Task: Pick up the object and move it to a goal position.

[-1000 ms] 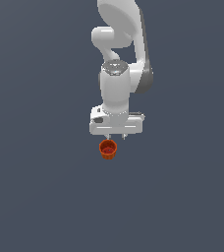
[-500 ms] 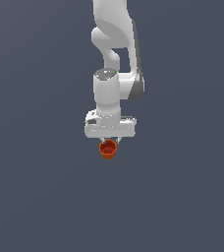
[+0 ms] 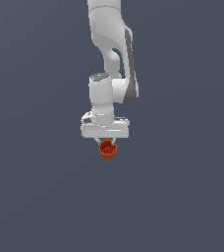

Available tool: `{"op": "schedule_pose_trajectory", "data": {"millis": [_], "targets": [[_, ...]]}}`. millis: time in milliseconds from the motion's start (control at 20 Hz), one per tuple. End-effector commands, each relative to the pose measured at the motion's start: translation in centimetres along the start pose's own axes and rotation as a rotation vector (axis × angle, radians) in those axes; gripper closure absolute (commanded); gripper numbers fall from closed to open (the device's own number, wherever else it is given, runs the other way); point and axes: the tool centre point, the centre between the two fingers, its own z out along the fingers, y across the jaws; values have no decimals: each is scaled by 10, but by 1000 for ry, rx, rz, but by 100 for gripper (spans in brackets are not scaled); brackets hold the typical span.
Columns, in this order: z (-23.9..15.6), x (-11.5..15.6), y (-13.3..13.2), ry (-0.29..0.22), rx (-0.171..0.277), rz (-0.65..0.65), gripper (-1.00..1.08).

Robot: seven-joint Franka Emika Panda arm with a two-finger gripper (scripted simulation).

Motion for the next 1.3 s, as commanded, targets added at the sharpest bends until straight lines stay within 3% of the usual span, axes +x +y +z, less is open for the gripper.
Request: {"op": "schedule_pose_trajectory", "data": {"millis": [0, 650, 1250], "targets": [[2, -3, 6, 34, 2, 17, -20], [6, -19, 29, 173, 13, 87, -20], [6, -23, 33, 199, 14, 102, -20]]}}
